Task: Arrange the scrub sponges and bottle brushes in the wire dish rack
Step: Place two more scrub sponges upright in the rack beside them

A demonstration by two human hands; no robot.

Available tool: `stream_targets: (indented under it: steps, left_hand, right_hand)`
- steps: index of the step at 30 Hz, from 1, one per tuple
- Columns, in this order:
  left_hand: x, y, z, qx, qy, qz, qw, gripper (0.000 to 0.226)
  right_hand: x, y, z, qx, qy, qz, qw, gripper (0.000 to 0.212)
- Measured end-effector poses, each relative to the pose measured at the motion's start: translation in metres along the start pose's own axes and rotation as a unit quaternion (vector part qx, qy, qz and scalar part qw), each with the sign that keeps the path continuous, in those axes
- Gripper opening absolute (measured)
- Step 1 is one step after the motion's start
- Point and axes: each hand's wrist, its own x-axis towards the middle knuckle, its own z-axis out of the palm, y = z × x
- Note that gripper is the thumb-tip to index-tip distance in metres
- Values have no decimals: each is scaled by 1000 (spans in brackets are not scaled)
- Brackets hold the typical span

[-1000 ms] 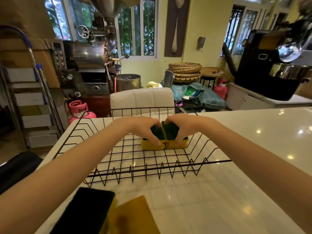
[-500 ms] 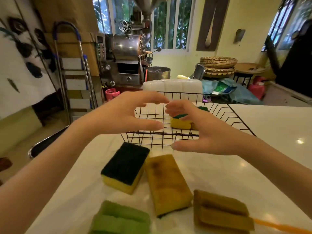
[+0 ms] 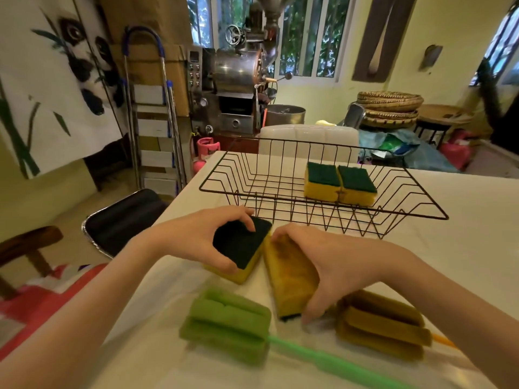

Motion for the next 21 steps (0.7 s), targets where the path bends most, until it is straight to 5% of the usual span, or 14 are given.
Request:
stream_targets:
  steps: [6, 10, 17, 21]
  left_hand:
    - [4, -10, 3, -6, 13, 14, 1000, 63]
    - [2, -11, 9, -5, 44, 22, 999, 62]
    - [-9, -11, 14, -17, 80, 24, 996, 61]
    - [-13, -11, 9, -22, 73, 9, 997, 61]
  right_hand:
    - [0, -3, 2, -13, 65, -20, 998, 98]
    - [-2, -2, 1, 37, 80, -44, 995, 78]
    - [-7, 4, -8, 192, 162, -66, 966, 67]
    - [-9, 5, -5, 327, 138, -86, 931, 71]
